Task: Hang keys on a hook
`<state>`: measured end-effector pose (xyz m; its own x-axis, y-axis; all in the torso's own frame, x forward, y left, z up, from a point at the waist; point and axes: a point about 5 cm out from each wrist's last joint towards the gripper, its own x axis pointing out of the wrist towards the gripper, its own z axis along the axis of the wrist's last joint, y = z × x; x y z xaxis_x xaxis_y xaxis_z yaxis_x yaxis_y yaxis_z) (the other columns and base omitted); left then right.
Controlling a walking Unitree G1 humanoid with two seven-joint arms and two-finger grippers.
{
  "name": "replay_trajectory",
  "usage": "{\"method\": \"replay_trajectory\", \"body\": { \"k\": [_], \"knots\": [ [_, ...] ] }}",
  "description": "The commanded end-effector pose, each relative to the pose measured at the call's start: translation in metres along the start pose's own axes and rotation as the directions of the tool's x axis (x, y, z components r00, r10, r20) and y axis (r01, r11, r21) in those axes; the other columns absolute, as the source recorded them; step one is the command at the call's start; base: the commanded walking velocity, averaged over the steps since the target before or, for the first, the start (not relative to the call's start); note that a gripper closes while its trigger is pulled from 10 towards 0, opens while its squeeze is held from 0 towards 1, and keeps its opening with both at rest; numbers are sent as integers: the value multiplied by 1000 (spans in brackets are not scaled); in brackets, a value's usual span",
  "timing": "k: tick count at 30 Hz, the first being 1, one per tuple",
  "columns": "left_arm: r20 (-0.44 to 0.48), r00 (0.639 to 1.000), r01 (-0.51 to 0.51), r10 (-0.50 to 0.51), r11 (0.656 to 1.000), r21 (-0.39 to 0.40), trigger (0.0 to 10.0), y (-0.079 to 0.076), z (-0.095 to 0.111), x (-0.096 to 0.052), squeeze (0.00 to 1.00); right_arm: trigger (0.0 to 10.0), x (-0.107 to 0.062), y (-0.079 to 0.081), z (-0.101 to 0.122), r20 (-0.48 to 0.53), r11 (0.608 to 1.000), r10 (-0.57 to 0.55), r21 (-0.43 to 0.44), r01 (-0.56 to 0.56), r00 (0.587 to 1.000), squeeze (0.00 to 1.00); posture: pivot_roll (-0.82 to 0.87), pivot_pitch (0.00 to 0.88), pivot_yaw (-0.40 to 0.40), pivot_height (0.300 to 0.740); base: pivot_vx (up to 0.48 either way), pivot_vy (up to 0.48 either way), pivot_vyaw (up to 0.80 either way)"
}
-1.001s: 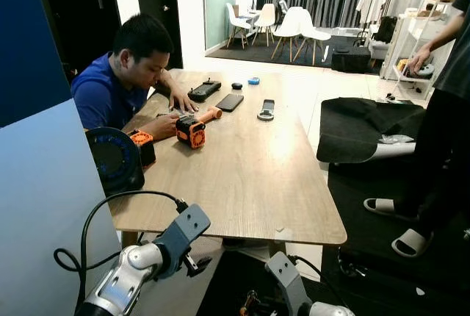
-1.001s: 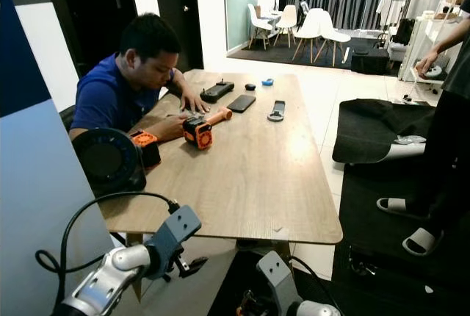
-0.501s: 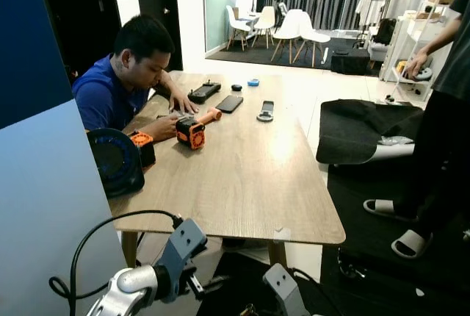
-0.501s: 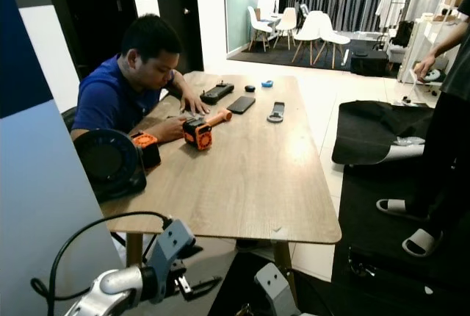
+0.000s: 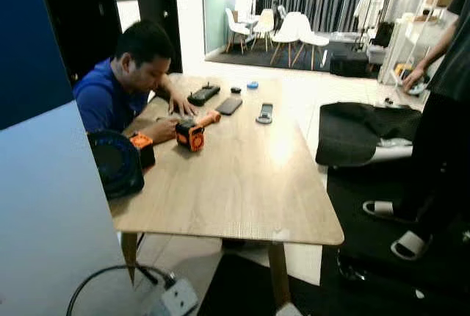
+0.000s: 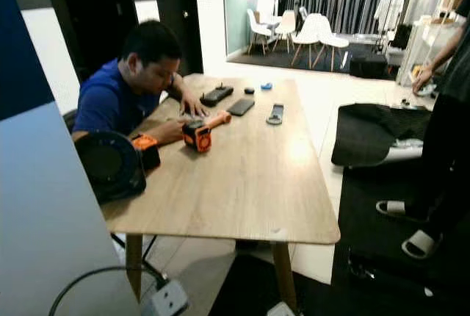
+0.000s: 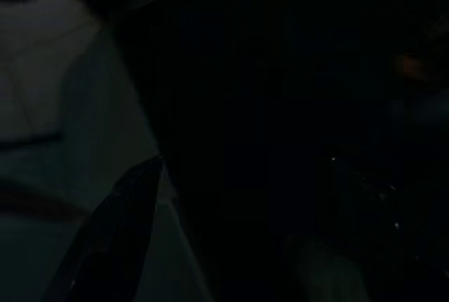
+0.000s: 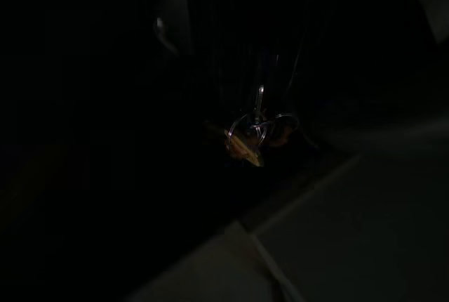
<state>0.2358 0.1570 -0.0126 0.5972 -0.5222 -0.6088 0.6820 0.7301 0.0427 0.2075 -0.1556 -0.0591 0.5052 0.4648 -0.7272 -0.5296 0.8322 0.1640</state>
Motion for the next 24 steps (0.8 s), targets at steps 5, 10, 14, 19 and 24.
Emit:
{"method": "replay_trajectory", "body": {
  "k": [5, 10, 14, 19, 24],
  "knots": [
    [-65, 954, -299, 294, 902, -312, 10000, 13, -30, -3, 0, 0, -7, -12, -19, 38, 950, -232, 223, 218, 972, 0, 35, 8, 10, 740, 0, 0, 0],
    [-126, 915, -395, 383, 793, -464, 10000, 12, -45, -3, 0, 10000, -20, -30, -34, 48, 742, -466, 566, 361, 884, 0, 36, 1, 16, 740, 0, 0, 0],
    [-162, 919, -393, 359, 805, -445, 10000, 6, -50, 0, 0, 10000, -26, -34, -42, 14, 671, -527, 621, 406, 850, 0, 35, 3, 18, 740, 0, 0, 0],
    [-199, 913, -408, 356, 808, -425, 10000, -2, -54, 4, 0, 10000, -29, -34, -52, -38, 600, -566, 666, 443, 824, 0, 42, 12, 26, 740, 0, 0, 0],
    [-224, 896, -443, 384, 813, -378, 10000, -2, -57, 4, 0, 10000, -28, -33, -51, -30, 579, -583, 685, 442, 812, 0, 49, 18, 29, 740, 0, 0, 0]
  ]
}}
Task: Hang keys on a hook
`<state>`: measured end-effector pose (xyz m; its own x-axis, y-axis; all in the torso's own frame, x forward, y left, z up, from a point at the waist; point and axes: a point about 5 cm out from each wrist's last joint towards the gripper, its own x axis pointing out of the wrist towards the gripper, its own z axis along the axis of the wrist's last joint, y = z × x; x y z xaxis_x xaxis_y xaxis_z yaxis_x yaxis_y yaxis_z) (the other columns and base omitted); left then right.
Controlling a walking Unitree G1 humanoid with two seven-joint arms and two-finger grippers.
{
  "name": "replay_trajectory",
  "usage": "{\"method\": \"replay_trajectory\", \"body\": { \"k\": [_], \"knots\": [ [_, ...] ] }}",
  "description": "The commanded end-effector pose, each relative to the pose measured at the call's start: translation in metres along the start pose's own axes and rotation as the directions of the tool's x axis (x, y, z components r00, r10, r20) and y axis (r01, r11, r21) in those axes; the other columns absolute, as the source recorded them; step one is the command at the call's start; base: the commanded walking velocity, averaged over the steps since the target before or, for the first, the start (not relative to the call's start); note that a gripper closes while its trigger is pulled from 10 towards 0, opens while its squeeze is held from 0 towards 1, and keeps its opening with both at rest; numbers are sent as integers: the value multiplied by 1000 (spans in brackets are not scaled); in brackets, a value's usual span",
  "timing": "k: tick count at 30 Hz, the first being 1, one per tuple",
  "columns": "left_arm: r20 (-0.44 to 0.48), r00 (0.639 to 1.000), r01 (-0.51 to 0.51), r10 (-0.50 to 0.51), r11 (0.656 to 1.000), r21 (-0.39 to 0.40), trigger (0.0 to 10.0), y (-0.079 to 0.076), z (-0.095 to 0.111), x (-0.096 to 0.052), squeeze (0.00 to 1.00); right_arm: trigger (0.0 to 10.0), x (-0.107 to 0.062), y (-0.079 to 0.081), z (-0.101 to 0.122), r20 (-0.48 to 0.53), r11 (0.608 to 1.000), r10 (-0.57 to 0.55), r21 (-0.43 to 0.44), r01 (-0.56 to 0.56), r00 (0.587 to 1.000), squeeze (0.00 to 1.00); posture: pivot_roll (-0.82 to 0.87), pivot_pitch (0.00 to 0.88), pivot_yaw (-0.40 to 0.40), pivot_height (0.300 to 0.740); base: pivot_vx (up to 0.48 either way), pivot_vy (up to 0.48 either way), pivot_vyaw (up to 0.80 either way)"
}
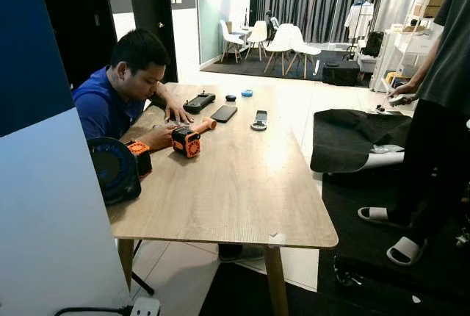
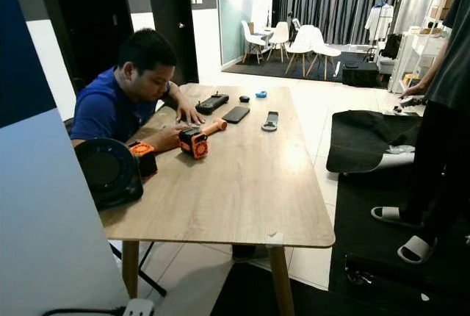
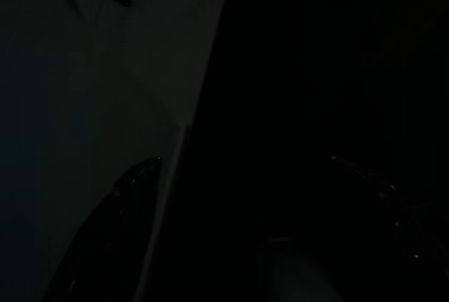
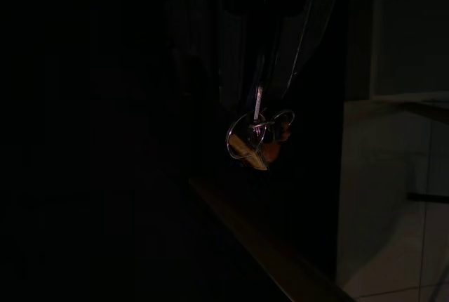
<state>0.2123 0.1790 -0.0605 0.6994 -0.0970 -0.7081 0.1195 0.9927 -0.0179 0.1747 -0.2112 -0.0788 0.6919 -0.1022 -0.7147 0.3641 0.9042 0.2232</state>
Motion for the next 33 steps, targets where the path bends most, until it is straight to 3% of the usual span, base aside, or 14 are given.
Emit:
{"method": "replay_trajectory", "body": {
  "k": [1, 23, 33],
  "knots": [
    [3, 1000, -9, 9, 999, 46, 10000, 0, 0, 0, 0, 10000, 1, 2, 1, 16, 1000, -1, 18, 0, 1000, 0, 50, 19, 29, 740, 0, 0, 0],
    [11, 999, -39, 38, 998, 44, 10000, 1, -4, 0, 0, 10000, 2, 18, -7, -37, 993, 80, -79, -83, 996, 0, 58, 31, 25, 740, 0, 0, 0],
    [7, 999, -38, 37, 998, 54, 10000, 2, -6, -1, 0, 10000, 2, 21, -8, -44, 990, 94, -99, -98, 995, 0, 62, 28, 25, 740, -303, 0, 0]
  ]
}}
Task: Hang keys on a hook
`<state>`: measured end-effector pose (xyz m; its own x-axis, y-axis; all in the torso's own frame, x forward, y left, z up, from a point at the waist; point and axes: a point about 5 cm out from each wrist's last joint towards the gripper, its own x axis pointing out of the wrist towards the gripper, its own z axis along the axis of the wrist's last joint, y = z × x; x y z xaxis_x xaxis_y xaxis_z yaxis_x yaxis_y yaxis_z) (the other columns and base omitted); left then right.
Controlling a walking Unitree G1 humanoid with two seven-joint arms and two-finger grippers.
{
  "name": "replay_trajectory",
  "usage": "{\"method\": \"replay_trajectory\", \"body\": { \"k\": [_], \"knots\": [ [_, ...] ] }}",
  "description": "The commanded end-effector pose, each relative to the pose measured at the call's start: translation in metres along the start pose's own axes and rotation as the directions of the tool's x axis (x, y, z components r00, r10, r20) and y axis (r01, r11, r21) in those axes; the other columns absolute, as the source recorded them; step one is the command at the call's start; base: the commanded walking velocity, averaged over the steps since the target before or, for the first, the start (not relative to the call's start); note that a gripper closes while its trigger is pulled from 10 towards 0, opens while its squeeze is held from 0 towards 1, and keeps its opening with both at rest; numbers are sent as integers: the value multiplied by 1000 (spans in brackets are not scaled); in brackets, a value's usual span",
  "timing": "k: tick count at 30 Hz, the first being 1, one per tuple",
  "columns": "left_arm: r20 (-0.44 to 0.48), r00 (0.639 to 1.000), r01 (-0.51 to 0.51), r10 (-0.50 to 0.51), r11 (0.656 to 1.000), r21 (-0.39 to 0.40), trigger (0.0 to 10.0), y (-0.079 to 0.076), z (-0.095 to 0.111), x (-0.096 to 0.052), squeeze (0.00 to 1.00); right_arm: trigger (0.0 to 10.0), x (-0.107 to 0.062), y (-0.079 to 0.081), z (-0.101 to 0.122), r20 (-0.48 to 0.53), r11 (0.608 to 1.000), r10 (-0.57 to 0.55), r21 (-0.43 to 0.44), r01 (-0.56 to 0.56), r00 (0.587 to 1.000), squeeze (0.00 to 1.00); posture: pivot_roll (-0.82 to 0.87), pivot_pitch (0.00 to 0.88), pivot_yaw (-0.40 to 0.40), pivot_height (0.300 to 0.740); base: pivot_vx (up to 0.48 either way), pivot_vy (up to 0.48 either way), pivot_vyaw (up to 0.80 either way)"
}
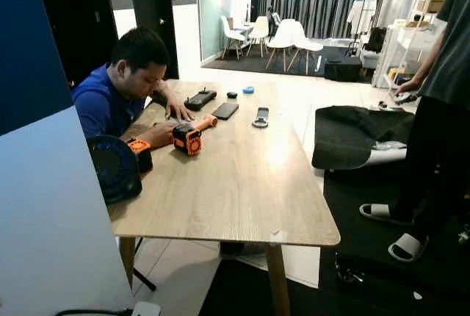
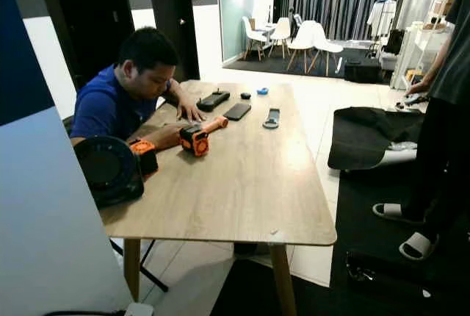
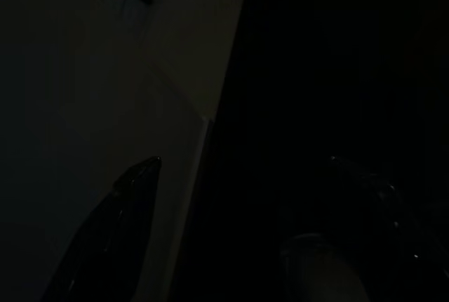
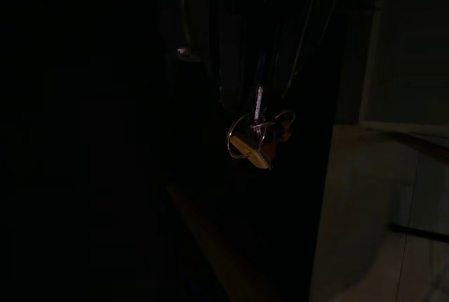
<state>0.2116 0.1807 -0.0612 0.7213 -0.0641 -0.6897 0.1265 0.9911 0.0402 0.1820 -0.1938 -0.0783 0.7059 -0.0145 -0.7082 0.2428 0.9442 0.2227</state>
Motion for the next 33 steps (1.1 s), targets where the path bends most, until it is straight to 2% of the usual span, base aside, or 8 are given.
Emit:
{"method": "replay_trajectory", "body": {
  "k": [1, 18, 25, 28, 33],
  "knots": [
    [-19, 1000, -2, 2, 1000, 8, 10000, 0, -5, -1, 0, 10000, 0, 3, -5, -19, 1000, 10, -6, -10, 1000, 0, 62, 28, 25, 740, -330, 0, 0],
    [-2, 1000, 8, -8, 1000, 29, 10000, 0, -1, 0, 0, 10000, 0, 3, -6, -20, 1000, 9, -6, -9, 1000, 0, 65, 27, 28, 740, -340, 0, 0],
    [5, 1000, 20, -20, 998, 61, 10000, -1, 1, 0, 0, 10000, 0, 4, -6, -19, 1000, 11, -6, -11, 1000, 0, 68, 28, 28, 740, -328, 0, 0],
    [9, 999, 36, -37, 996, 84, 10000, -4, 1, 0, 0, 10000, 0, 5, -6, -20, 1000, 12, -7, -12, 1000, 0, 70, 27, 29, 740, 0, 0, 0],
    [28, 999, 37, -39, 997, 69, 10000, -5, 2, 0, 0, 10000, 0, 5, -6, -21, 1000, 11, -8, -11, 1000, 0, 68, 24, 30, 740, 0, 0, 0]
  ]
}}
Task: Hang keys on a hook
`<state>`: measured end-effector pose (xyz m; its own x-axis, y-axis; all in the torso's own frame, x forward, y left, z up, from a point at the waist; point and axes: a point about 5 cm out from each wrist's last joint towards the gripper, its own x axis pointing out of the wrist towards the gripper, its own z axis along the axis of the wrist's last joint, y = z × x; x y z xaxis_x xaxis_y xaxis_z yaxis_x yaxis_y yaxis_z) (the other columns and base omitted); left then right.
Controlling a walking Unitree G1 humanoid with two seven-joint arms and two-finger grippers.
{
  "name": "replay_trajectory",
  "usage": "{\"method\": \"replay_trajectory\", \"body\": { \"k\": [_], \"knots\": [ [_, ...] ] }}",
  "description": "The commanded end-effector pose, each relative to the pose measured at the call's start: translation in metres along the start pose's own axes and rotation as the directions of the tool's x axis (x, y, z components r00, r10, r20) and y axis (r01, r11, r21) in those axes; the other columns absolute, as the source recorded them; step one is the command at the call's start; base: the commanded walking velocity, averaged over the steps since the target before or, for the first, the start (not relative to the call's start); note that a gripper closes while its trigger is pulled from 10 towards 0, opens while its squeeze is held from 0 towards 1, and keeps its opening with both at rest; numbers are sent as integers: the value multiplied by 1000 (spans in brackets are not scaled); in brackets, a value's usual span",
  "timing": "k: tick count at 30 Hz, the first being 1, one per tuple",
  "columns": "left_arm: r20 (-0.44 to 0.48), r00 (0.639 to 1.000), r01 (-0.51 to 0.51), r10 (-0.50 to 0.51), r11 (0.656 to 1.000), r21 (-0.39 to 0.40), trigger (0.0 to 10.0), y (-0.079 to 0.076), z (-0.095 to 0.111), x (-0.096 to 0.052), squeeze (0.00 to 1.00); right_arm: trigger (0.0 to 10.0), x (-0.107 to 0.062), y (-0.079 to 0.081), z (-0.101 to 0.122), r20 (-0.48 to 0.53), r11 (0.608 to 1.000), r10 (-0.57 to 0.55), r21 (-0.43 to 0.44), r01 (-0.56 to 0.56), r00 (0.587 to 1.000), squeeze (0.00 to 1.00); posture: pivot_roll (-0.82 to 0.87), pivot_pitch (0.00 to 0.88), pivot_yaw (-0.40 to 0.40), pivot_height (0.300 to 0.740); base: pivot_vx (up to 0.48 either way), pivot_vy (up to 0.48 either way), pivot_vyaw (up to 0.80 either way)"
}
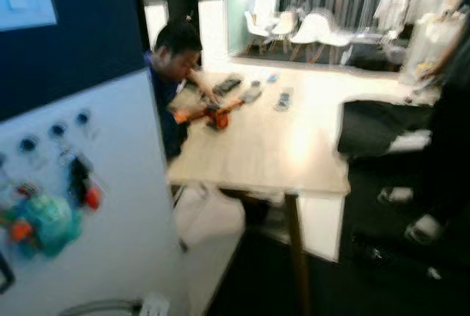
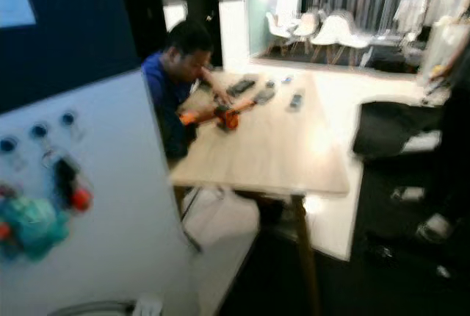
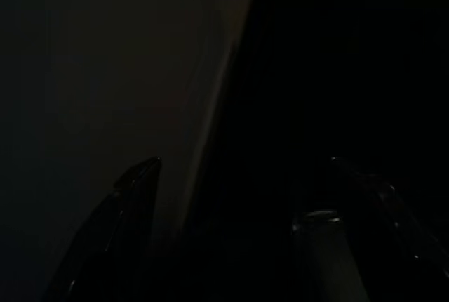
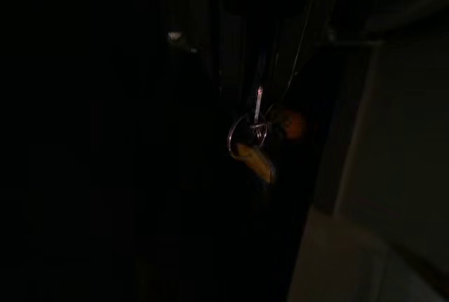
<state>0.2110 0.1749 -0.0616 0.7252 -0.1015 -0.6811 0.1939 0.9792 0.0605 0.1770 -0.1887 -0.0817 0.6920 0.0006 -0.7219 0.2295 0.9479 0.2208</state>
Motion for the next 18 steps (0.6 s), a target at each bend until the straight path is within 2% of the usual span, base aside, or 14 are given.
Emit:
{"method": "replay_trajectory", "body": {
  "k": [1, 18],
  "knots": [
    [20, 1000, 2, -3, 1000, 5, 10000, 1, 2, 0, 0, 10000, 1, 2, 1, 2, 1000, 2, 4, -2, 1000, 0, 68, 24, 30, 740, 0, 0, 0],
    [44, 999, 13, -13, 1000, -12, 10000, 0, 5, 0, 0, 10000, 0, 1, 0, -2, 1000, 9, -21, -9, 1000, 0, 64, 9, 25, 740, 0, 0, 0]
  ]
}}
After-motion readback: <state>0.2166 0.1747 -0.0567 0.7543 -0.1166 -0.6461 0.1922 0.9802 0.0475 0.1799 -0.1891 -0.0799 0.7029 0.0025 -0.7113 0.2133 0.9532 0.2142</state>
